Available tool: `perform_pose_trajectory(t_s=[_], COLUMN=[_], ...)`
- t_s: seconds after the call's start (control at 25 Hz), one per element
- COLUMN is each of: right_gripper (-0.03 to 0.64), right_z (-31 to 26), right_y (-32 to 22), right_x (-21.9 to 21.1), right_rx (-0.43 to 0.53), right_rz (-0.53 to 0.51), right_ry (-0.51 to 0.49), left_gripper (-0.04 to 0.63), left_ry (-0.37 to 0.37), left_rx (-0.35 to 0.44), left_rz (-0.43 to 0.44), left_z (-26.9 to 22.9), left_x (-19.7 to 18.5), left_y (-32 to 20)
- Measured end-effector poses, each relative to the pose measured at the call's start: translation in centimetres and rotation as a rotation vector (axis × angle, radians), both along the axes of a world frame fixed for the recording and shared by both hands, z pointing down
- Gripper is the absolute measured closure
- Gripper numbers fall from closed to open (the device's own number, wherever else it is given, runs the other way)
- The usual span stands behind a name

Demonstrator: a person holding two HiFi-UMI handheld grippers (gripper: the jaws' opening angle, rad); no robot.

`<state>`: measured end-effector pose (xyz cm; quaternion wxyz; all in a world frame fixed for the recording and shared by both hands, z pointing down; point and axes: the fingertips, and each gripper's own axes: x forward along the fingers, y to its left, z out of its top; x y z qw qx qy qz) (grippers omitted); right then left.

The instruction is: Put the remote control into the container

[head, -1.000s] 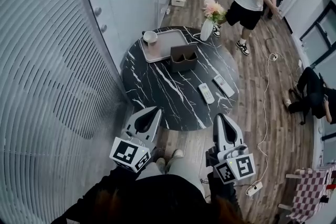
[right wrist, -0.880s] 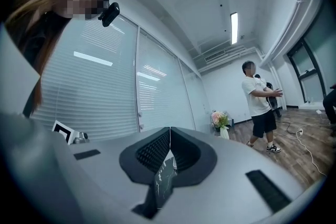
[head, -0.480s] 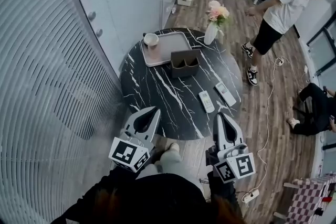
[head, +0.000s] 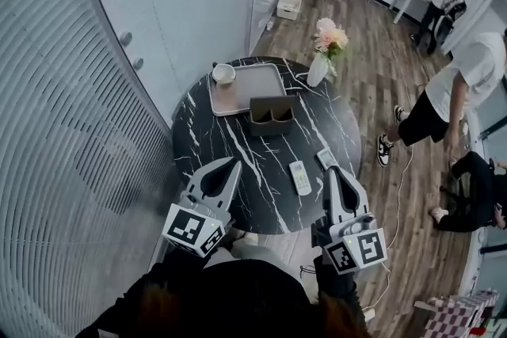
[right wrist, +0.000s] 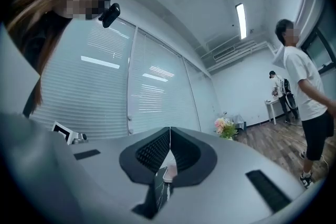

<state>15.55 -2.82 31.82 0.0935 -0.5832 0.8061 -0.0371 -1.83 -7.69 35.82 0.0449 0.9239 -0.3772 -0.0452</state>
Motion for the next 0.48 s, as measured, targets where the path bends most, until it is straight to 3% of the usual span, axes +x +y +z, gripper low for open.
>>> perform_pose_trajectory(t_s=[0.48], right_gripper=[0.6], right_z=[1.1], right_y=[-2.1], right_x=[1.9], right_rx=[-0.04], right_rz=[-0.078], right_ry=[0.012], left_gripper=[0.586], left_ry=[-0.003], left_rx=[0.004], left_rz=[-0.051], left_z=[0.3], left_x=[2.7], left_y=[-0.9])
